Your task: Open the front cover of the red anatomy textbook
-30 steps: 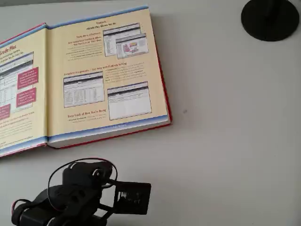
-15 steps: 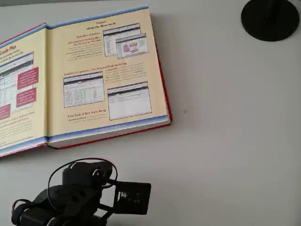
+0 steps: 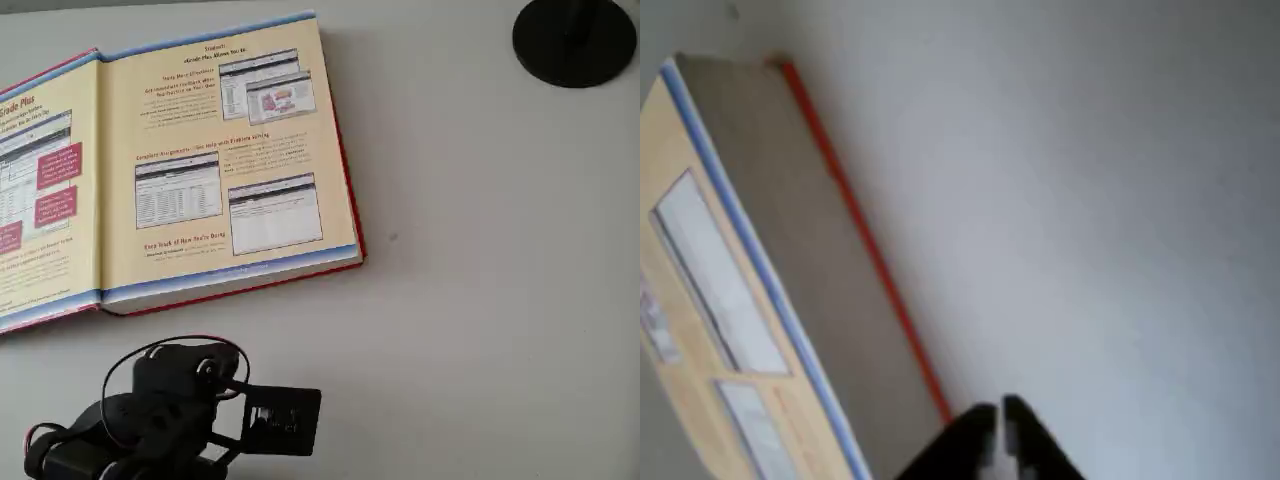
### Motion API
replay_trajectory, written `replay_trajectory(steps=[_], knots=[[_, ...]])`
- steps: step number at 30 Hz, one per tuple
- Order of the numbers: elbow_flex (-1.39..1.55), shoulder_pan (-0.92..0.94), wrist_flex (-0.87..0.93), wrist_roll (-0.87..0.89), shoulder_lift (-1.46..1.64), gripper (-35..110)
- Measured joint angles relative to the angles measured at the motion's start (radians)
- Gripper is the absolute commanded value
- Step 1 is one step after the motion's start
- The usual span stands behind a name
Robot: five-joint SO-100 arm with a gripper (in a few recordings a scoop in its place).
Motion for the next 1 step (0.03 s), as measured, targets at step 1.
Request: replay_trajectory(steps=[1], knots=[[0.0,0.0,0.0,0.0,0.0,0]])
